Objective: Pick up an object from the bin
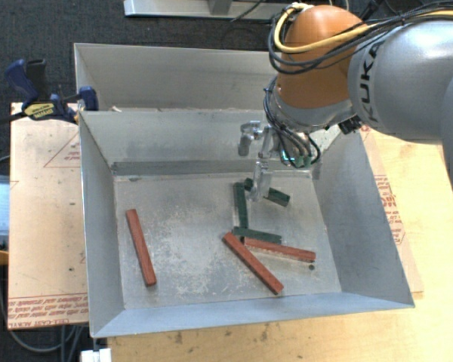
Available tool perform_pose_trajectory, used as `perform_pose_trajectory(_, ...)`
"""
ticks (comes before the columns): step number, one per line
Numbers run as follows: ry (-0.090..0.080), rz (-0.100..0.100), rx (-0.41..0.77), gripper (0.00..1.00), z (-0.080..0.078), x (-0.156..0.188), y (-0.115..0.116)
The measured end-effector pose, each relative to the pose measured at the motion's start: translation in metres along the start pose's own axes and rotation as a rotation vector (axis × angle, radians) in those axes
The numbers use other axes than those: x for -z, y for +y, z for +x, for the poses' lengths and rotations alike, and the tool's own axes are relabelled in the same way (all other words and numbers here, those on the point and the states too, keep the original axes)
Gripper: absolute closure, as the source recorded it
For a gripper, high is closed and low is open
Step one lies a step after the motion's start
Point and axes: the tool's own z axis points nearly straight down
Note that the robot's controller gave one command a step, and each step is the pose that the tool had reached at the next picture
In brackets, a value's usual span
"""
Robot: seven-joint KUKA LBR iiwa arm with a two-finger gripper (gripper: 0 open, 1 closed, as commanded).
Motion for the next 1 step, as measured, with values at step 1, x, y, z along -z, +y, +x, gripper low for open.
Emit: perform_pose_trajectory(1, -0.001, 0.000, 0.286, 0.00, 0.0051, -0.1358, -0.0076)
